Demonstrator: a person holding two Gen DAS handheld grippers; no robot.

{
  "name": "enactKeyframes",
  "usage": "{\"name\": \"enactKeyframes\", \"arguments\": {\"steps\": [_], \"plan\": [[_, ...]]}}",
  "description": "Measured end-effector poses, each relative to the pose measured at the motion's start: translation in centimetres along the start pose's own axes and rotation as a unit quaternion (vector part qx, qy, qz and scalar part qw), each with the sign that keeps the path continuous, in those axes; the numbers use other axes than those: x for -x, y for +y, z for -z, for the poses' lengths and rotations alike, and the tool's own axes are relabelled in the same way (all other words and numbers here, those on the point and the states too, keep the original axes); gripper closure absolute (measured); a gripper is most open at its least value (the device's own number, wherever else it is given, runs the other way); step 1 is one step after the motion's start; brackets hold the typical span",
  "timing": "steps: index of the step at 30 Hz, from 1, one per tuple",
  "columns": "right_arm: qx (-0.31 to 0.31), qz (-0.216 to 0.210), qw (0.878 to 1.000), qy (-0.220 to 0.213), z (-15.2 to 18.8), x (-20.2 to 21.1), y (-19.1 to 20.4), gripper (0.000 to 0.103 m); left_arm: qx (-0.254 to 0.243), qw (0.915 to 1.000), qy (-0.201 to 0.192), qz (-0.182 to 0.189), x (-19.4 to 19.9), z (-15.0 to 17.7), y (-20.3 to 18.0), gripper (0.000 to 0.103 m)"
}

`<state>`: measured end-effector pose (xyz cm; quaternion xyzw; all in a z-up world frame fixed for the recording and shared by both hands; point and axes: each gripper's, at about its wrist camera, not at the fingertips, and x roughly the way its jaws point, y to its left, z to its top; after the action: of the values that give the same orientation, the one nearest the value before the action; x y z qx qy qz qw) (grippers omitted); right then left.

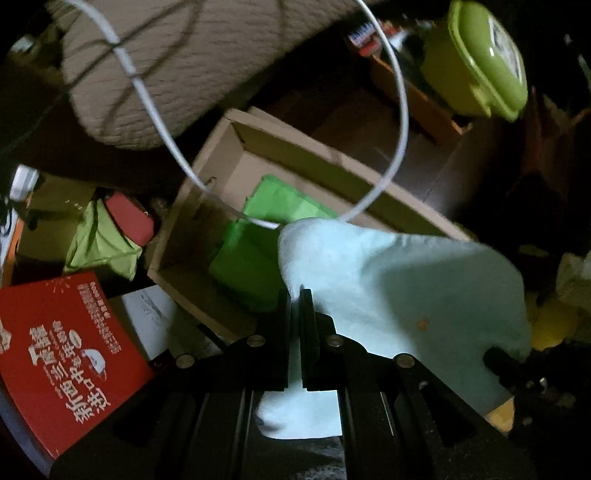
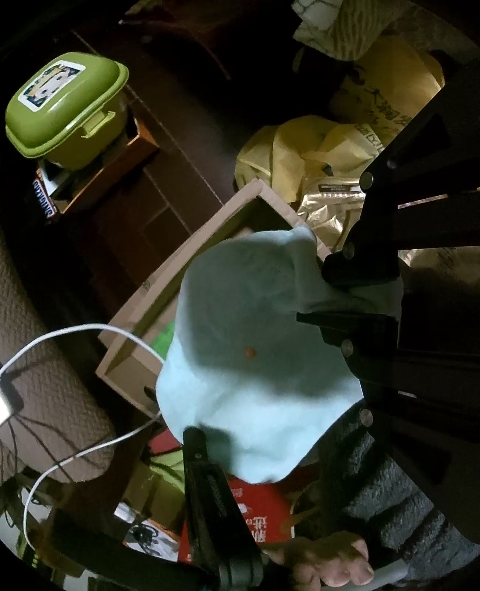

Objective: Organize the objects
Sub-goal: 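Lower the towel into the box beside the green bag with both grippers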

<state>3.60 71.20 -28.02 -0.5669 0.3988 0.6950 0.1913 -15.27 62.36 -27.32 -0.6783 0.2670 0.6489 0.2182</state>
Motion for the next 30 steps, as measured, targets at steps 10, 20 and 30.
{"name": "enactKeyframes", "arguments": {"steps": [10, 20, 30], "plan": [[-0.024, -0.005, 0.999, 0.023, 0.4, -3.2, -1.6, 0.093, -0.024, 0.9995, 0.021, -0.009, -3.8, -0.6, -1.5, 0.099], [-0.061, -0.019, 0.996, 0.060, 1.7, -7.0, -3.1, 0.093, -0.114, 0.9925, 0.011, -0.043, -5.8, 0.6, -6.7, 0.099], [-0.102, -0.087, 0.989, 0.067, 2.0, -8.0, -3.3, 0.093, -0.035, 0.9969, 0.007, -0.070, -6.1, -0.5, -3.1, 0.099]]}}
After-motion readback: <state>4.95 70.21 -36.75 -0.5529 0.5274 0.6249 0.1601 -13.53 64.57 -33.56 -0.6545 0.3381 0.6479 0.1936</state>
